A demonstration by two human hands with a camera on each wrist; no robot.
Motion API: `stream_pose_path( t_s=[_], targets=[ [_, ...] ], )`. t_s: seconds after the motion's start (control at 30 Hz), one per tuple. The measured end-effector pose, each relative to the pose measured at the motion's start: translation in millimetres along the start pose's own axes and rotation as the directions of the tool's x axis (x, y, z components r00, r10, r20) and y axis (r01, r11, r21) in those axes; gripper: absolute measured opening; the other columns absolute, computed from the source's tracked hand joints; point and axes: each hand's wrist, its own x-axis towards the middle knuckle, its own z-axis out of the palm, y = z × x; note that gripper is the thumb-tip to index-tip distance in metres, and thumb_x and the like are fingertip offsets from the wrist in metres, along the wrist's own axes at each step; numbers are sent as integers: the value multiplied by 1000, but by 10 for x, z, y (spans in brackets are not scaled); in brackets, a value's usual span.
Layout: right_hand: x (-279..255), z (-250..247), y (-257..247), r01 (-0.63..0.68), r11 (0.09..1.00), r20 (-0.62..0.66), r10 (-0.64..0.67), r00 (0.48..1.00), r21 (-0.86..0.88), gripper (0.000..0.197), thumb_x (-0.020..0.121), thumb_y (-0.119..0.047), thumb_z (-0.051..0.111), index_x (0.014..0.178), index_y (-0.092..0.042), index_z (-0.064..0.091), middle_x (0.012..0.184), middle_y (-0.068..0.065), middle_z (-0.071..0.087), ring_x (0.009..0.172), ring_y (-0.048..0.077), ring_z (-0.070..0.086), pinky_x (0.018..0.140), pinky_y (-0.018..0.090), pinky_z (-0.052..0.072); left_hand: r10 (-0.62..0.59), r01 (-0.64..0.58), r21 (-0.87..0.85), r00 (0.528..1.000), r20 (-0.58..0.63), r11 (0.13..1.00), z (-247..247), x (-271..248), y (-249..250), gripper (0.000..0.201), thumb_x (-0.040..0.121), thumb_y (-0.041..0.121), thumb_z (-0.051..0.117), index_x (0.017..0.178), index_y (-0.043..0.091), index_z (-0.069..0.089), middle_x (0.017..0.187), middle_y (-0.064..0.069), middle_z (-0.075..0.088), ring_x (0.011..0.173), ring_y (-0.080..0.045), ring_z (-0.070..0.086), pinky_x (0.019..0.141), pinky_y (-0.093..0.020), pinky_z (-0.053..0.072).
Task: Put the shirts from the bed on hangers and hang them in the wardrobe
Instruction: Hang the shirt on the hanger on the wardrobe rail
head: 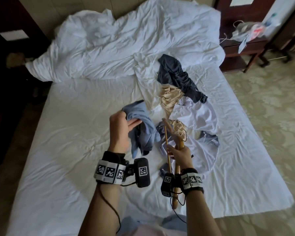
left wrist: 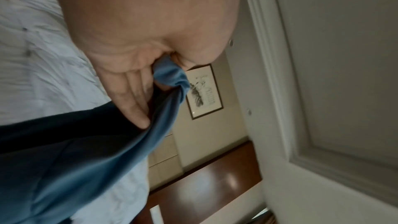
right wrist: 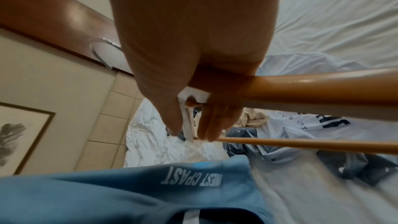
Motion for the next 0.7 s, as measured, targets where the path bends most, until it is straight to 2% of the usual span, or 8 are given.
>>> stream_pose_path(
  t_s=[0.2,0.27,0.33,0.4,0.47,0.57,0.63,0.7],
  targets=[
    [-402,-14,-309,141,982,193,-164,967,124,20,88,-1,80,107,-2,76,94,3,81,82,17,72,66,28,57,121,-82,-337,988,96,938,-2,-567,652,22,102,10,44,86,9,59,86,-8,71,89,-23,75,80,-34,61],
    [-553,-1,-471,168,968,277,-216,936,186,28,87,5,78,113,-5,74,102,7,81,86,18,73,74,35,59,203,-147,-381,973,109,913,31,-735,805,15,97,7,52,84,10,61,88,-7,71,92,-22,74,84,-34,60],
    [-704,-38,-686,195,952,352,-272,896,238,24,82,3,80,104,-3,74,101,16,77,85,18,70,78,38,58,286,-219,-423,953,102,879,48,-862,948,6,87,6,57,90,7,61,92,-8,70,95,-23,73,87,-35,59],
    [-805,-105,-888,235,934,452,-338,826,268,43,75,-13,85,108,10,67,101,32,70,90,24,66,83,41,54,370,-308,-400,925,87,863,33,-957,1074,12,84,4,56,94,7,62,93,-7,71,100,-24,71,91,-36,57],
    [-933,-182,-1149,274,913,560,-404,723,304,53,83,-9,84,127,9,61,117,39,65,101,29,64,92,47,52,458,-407,-358,886,68,840,6,-1050,1189,13,86,1,55,96,8,62,97,-8,70,106,-26,69,95,-37,55],
    [-1164,-247,-1563,316,874,658,-486,576,369,58,94,8,68,148,-7,53,129,17,72,117,31,68,101,45,56,533,-498,-305,845,40,812,-69,-1148,1294,15,87,-2,56,98,7,61,101,-8,69,110,-25,68,97,-37,54],
    [-1274,-229,-1752,317,859,691,-512,509,403,58,95,1,67,150,-11,52,125,10,74,115,27,70,98,38,57,540,-514,-282,841,19,810,-145,-1187,1333,15,87,-2,57,98,7,60,99,-8,68,110,-24,68,97,-36,55],
    [-1312,-160,-1839,307,858,705,-513,490,411,57,94,-11,75,148,-18,56,125,12,73,117,29,68,101,40,56,546,-524,-264,838,11,810,-230,-1207,1376,15,87,-4,57,98,7,59,98,-9,65,110,-24,67,98,-37,55]
  ],
)
